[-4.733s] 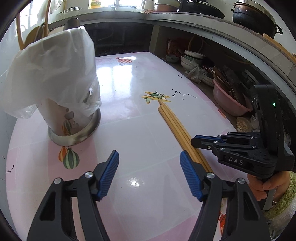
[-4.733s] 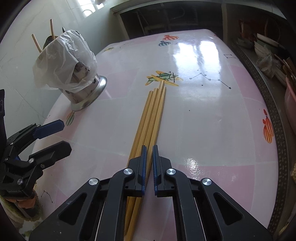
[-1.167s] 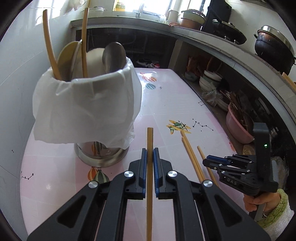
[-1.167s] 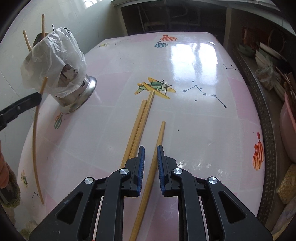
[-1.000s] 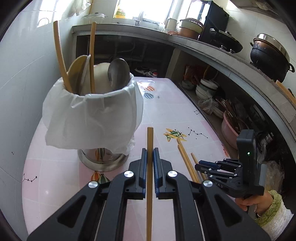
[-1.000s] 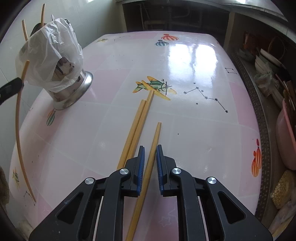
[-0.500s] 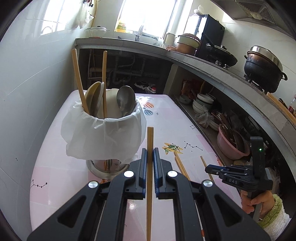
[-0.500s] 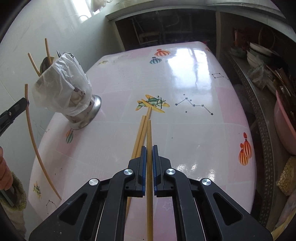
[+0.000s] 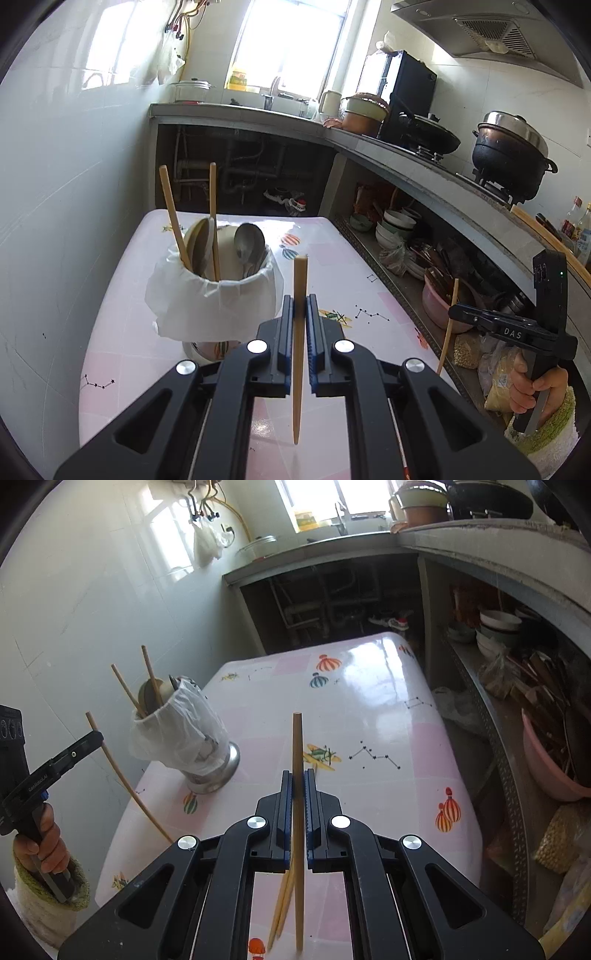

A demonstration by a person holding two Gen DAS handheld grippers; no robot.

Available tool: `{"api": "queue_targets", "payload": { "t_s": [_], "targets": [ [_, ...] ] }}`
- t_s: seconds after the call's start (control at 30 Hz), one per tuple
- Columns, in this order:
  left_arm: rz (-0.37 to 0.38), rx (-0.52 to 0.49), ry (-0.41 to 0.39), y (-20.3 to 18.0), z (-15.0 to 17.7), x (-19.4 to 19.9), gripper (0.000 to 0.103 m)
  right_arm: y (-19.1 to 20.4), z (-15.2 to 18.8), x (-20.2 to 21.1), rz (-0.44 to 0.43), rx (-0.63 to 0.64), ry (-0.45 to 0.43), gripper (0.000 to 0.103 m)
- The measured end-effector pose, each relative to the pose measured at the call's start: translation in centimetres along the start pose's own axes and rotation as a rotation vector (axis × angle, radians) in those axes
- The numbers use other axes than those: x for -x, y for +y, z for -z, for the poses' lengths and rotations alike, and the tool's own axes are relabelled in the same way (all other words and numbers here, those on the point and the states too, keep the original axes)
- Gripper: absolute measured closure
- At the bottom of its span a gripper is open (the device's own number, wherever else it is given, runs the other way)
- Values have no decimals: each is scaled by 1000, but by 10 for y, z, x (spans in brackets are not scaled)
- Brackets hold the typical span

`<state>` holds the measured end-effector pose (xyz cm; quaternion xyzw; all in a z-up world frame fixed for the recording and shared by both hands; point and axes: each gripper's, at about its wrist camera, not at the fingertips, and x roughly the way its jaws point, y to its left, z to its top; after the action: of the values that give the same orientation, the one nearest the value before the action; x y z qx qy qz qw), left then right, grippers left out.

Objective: Organize utensils
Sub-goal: 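Lift both held chopsticks and carry them toward the bagged holder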

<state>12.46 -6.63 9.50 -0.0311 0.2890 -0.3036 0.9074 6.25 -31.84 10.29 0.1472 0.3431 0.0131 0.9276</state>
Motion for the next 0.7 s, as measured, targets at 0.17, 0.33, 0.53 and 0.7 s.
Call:
{"api": "queue_targets", "payload": {
  "t_s": [0.17, 0.33, 0.53, 0.7],
  "targets": [
    [10, -12, -78, -1, -27, 28, 97, 14, -23, 25, -24, 22, -80, 99],
    [19, 5, -163, 3, -61, 50, 97, 29, -40, 31, -56, 50, -121, 99],
    [-7, 16, -272, 10, -99, 66, 97, 39, -50, 26, -87, 67, -130, 99],
    [-59, 11, -342, 18, -125, 61, 97, 42, -55, 20, -97, 73, -124, 99]
  ]
}}
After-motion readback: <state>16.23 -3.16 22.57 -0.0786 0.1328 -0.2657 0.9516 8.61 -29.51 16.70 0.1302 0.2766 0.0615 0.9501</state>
